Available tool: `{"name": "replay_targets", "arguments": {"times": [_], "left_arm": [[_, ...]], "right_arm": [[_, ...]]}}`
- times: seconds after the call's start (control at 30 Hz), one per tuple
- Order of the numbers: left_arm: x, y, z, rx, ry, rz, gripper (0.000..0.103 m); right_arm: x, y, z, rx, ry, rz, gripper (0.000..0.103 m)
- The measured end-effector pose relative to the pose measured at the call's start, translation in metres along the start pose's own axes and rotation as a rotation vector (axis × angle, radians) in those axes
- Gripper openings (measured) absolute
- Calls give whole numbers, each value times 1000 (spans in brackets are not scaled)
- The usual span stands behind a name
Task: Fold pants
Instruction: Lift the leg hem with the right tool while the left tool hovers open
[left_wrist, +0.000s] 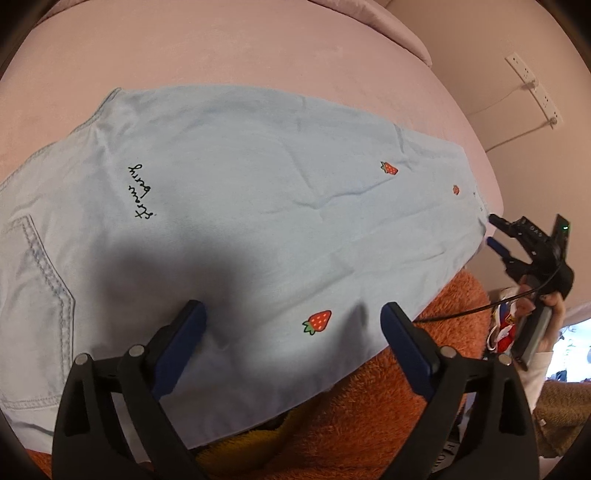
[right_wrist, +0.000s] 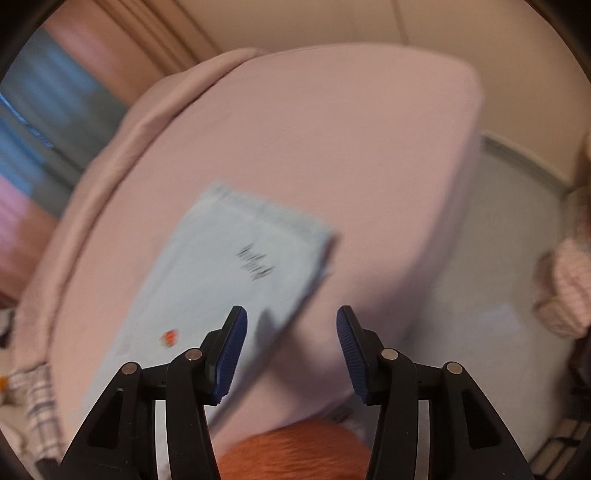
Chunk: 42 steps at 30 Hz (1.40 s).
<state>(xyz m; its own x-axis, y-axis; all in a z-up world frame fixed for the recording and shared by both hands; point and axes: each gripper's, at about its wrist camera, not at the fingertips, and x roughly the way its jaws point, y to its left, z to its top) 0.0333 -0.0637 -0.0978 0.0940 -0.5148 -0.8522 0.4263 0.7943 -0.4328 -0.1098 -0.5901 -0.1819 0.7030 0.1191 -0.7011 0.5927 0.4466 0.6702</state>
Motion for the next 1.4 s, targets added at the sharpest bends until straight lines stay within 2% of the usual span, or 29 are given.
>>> {"name": "replay_targets", "arguments": {"times": [0.13,0.23,0.27,0.33,0.4,0.5,0.6,0.8,1.0,1.07,1.23,1.4], "left_arm": [[-3,3,-2,-1,-4,-20,95],[-9,10,-6,1,-9,-21,95],[-9,9,-7,4,-10,-18,95],[-8,7,-7,10,-9,-10,96],[-6,4,-7,15,-8,-4,96],[-7,3,-8,15,-7,-3,96],[-4,-1,-6,11,-2,-6,96],[-5,1,-4,-2,19,-12,96],[-17,5,-3,-68,55,-25,91],[-29,8,-2,-87,29,-33,91],[-58,13,3,-92,-81,32,92],[-70,29,0,-146,-115,34,92]], "right_arm": [[27,2,0,23,54,28,49],[30,1,8,60,9,45,49],[29,1,10,70,-2,49,47],[33,-1,18,105,-4,66,32],[39,-2,23,126,10,80,24],[41,1,24,120,1,76,20],[37,0,27,130,-48,47,18],[41,-4,35,152,-53,53,15],[25,9,36,100,-100,32,15],[16,18,37,70,-130,31,15],[-20,50,30,-46,-209,48,15],[-53,88,22,-172,-270,102,14]]}}
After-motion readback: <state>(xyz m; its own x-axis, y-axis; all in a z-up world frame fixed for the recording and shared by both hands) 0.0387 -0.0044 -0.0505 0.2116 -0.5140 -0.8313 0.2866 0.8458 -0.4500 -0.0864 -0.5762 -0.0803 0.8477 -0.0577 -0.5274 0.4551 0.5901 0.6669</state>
